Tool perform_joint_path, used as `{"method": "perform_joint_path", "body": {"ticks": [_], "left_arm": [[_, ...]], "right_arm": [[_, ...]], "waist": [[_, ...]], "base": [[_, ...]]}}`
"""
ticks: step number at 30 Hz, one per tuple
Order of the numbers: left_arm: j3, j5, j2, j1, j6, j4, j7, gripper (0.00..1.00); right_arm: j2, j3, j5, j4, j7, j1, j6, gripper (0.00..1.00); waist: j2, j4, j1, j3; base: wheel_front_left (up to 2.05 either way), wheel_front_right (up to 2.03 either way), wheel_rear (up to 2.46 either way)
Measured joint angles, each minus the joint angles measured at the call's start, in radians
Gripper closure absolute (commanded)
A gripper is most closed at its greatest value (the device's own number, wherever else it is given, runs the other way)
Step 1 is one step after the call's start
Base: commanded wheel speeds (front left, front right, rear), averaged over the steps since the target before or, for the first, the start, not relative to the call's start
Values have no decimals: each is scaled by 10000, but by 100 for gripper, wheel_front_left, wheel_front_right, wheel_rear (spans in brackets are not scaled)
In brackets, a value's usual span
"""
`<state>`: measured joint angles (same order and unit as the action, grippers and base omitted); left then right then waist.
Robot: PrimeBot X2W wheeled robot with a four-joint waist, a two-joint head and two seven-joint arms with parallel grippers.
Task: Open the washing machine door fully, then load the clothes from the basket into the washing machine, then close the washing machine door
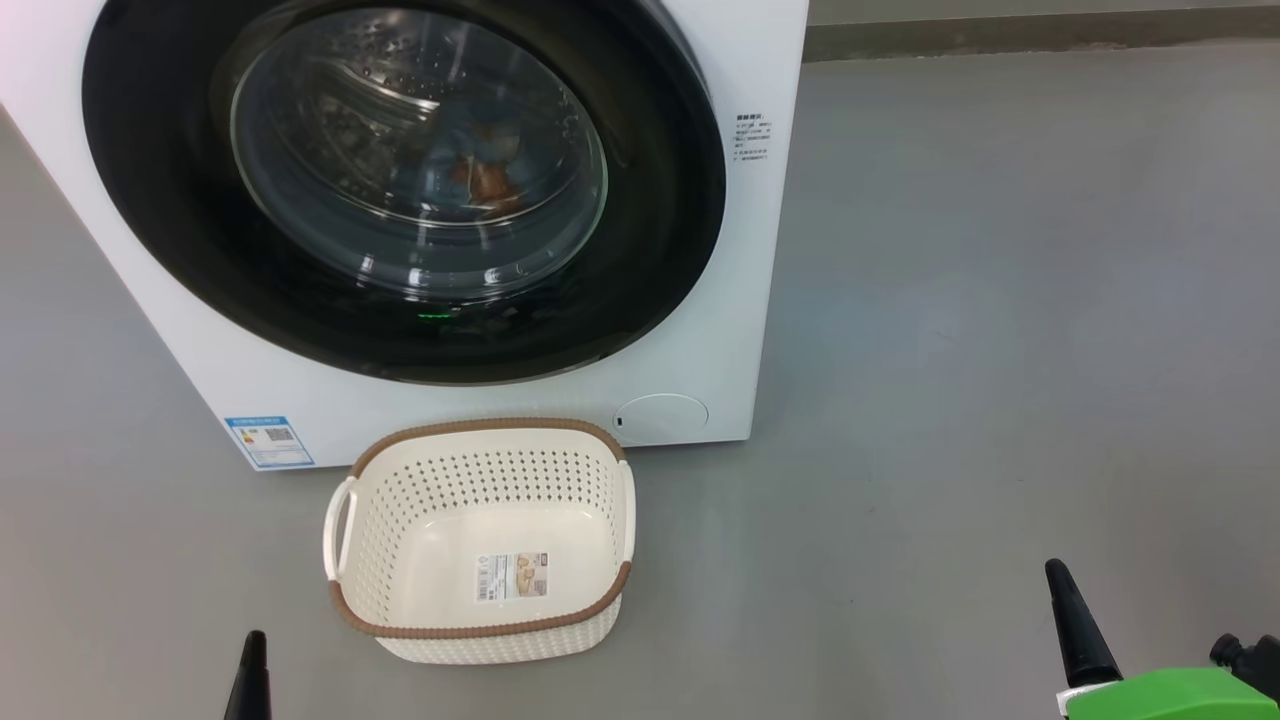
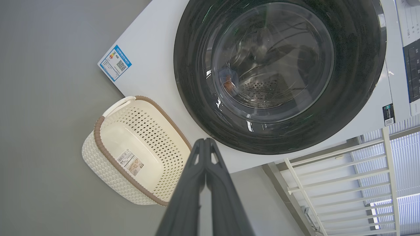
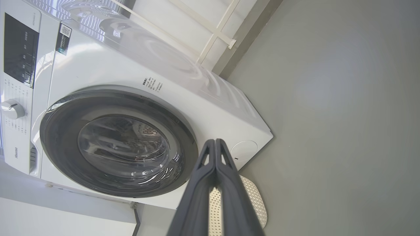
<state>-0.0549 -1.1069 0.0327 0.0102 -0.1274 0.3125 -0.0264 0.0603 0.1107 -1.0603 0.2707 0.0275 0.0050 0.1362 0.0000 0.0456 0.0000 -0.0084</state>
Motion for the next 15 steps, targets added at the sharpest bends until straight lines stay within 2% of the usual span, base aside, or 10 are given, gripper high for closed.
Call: {"method": "perform_joint_path", "body": {"ticks": [15], "left_arm": [[-69,-1503,0,-234,0,-130,439,100]], "right_arm": [[-31,38,-1682,-4,-441,-273,-33,100]], "waist": [[0,-144,0,36]], "base": [[0,0,0]]}}
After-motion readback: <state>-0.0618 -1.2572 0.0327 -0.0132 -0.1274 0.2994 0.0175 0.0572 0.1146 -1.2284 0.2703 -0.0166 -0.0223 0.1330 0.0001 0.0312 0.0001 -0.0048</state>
